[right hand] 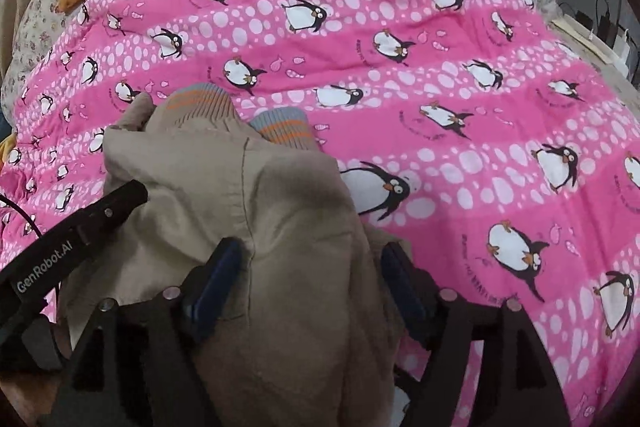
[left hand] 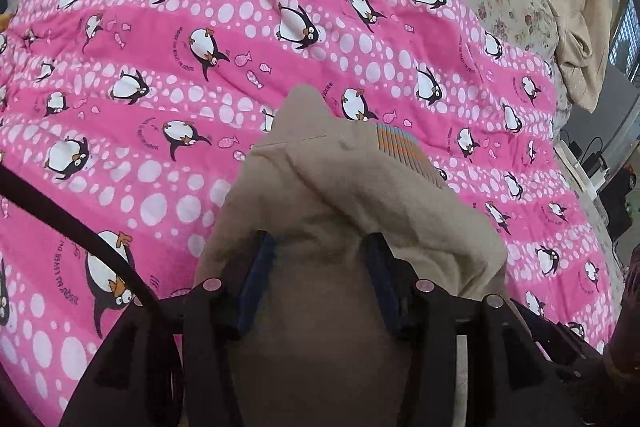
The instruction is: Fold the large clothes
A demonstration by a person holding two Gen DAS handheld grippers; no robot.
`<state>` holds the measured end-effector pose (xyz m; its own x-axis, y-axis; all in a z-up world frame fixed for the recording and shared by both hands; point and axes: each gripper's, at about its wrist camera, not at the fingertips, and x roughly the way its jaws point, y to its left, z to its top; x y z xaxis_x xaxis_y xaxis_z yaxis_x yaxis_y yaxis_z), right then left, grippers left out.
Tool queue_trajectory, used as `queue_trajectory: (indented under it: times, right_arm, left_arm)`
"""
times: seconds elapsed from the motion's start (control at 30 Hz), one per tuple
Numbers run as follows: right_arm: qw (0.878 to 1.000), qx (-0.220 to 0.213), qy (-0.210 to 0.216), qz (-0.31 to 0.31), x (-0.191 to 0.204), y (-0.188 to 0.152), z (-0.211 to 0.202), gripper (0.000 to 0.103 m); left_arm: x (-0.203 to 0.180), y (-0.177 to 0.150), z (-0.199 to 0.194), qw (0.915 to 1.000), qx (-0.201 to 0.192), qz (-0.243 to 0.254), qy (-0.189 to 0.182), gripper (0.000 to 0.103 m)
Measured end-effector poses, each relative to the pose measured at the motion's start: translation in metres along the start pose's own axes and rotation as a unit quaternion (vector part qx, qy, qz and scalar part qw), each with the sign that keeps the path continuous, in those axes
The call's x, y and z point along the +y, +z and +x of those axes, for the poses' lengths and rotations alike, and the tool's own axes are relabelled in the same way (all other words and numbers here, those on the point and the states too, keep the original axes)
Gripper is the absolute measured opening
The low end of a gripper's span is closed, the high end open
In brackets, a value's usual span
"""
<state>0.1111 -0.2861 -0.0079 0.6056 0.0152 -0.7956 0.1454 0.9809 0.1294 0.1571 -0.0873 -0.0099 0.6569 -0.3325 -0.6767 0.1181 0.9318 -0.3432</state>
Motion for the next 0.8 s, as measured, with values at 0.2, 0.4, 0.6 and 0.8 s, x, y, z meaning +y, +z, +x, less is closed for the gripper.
queue_trajectory:
  times: [0.2, 0.4, 0.6, 0.8]
  right_arm:
    - [1.0, -0.007, -0.013, -0.003, 0.001, -0.001, 0.0, 0.081]
    - [1.0, -0.008, -0.018, -0.003, 0.002, -0.001, 0.0, 0.082]
    - [1.0, -0.006, -0.027, -0.007, 0.003, 0.001, 0.0, 0.084]
    - [0.999, -0.003, -0.031, -0.007, 0.003, 0.002, 0.001, 0.086]
  left_arm:
    - [-0.008, -0.001, 0.0, 0.9996, -0.004, 0.015, 0.024, 0.033]
    - [-0.008, 0.0, 0.002, 0.9996, 0.003, 0.019, 0.021, 0.036]
    - [-0.008, 0.0, 0.003, 0.9995, 0.006, 0.02, 0.024, 0.037]
    - [-0.011, 0.002, 0.004, 0.9993, 0.011, 0.023, 0.025, 0.04]
